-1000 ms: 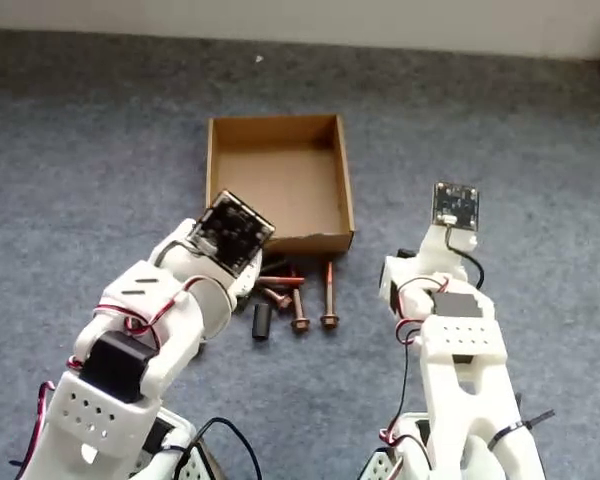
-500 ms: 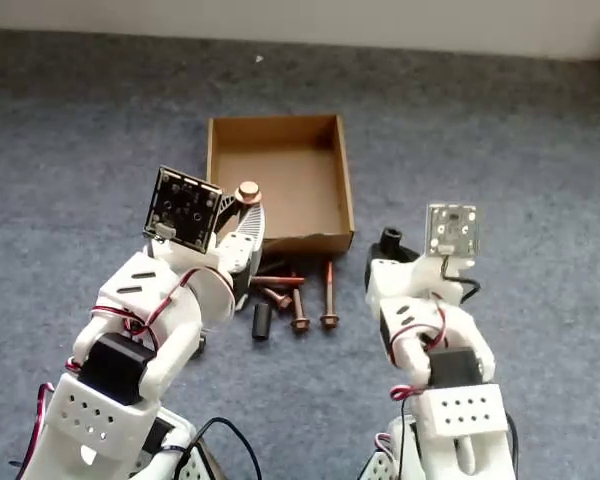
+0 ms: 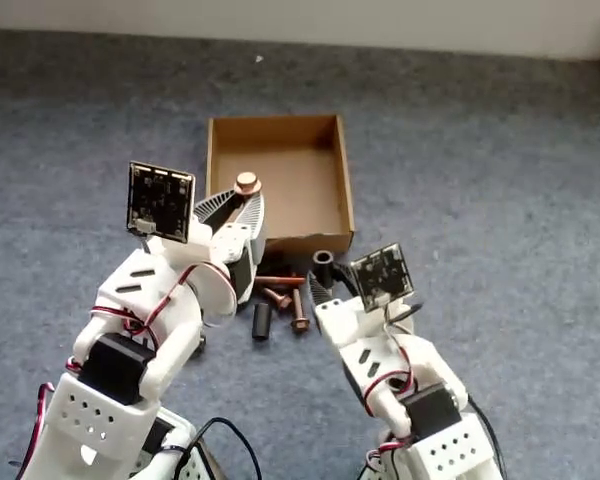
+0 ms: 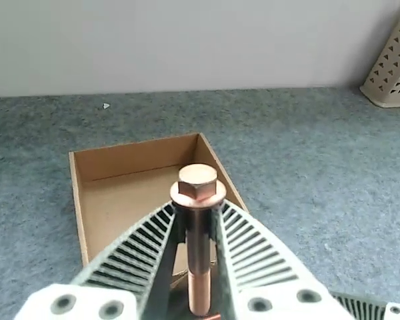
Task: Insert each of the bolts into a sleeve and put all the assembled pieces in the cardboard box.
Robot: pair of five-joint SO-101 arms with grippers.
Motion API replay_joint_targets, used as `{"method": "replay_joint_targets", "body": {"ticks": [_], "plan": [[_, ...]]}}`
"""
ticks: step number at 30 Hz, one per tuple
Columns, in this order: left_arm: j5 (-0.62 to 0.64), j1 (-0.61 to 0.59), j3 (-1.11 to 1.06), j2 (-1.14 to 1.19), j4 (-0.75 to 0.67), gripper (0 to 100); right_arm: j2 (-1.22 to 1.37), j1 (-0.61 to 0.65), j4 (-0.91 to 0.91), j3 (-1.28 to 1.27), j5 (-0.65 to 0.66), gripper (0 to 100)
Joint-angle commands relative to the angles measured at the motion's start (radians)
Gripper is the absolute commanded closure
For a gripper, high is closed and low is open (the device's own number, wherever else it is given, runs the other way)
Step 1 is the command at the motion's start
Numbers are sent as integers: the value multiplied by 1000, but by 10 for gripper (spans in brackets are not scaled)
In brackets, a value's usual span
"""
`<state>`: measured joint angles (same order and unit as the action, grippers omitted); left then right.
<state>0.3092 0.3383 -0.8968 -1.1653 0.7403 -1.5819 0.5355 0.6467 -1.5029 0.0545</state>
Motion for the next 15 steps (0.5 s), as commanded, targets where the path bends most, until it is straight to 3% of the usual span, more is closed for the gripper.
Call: {"method": "replay_joint_targets", "body": {"ticks": [1,5,15], "plan": [[26,7,13,-22,-51,994,-134,21,-1,-12,9,993],[54,24,13,-22,-63,994,-262,21,-1,-71,9,992],[49,157,13,-22,-58,994,-254,39,-5,-94,3,992]]}}
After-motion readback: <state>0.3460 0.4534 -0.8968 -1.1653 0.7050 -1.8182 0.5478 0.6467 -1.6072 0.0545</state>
